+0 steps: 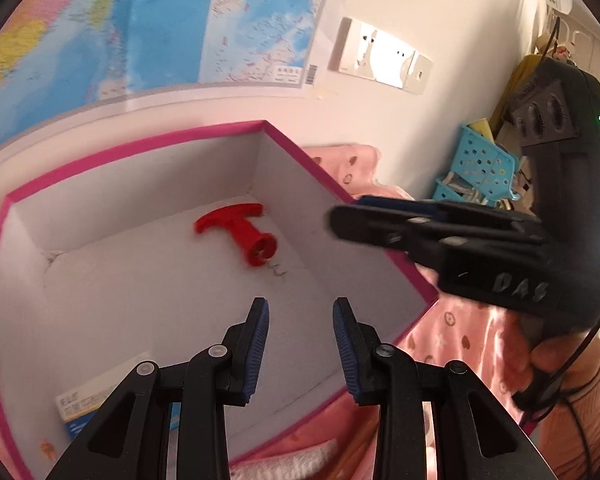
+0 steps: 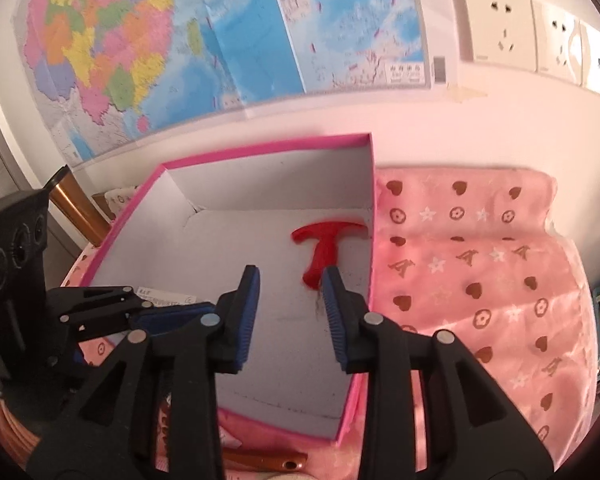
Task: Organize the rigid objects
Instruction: 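Carry the red corkscrew into the magenta box and release it, then grasp the brown wooden massage rake by its handle with the right tool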
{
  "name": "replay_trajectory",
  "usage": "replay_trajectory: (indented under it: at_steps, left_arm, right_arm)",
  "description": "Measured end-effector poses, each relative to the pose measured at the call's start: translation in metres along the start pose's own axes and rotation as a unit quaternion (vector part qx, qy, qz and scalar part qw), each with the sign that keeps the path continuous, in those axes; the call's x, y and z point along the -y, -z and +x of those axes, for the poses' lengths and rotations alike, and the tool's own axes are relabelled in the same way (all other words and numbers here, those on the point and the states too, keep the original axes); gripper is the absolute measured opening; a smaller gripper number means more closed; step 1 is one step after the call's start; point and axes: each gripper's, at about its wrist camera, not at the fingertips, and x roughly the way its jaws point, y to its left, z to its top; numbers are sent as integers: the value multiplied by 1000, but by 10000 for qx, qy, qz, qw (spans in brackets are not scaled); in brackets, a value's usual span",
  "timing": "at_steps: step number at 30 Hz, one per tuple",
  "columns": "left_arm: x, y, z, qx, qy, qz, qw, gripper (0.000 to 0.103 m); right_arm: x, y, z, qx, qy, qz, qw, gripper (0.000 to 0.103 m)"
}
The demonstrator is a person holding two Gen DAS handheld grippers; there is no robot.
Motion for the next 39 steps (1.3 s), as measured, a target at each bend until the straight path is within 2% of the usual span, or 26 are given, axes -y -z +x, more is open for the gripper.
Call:
replay_trajectory:
  at_steps: [3,8,11,16,21,26,30,33,39]
  left_arm:
    - [-1,11,-21,206,-144,38,9997,35]
    - [4,31,-56,562,-170,155,9982,40]
    - [9,51,-73,656,-54,140,9977,47]
    - [8,87,-74,343,-126,-45,9993,48]
    - [-6,113,-55,-140,-48,-588,9982,48]
    - [-13,126,-44,-391,46,-901,9952,48]
    - [-14,133,-36,-599,59,-970,9935,48]
    - [-14,136,-31,-712,12,-995,9925,48]
    - [-13,136,-27,-763,181,-1007,9918,47]
  right_arm:
    - [-2,10,-12,74,-165,-22,9998,36]
    - [-12,40,-40,187,-579,-222,9979,37]
    - [-14,65,-48,65,-880,-205,9959,44]
    - [-7,109,-30,-419,-970,35,9944,44]
    - [6,134,-5,-778,-944,391,9917,44]
    - [12,138,8,-863,-878,547,9909,44]
    - [15,138,19,-940,-856,585,9902,55]
    - [14,140,18,-918,-901,532,9903,55]
    - [7,143,18,-936,-985,351,9901,55]
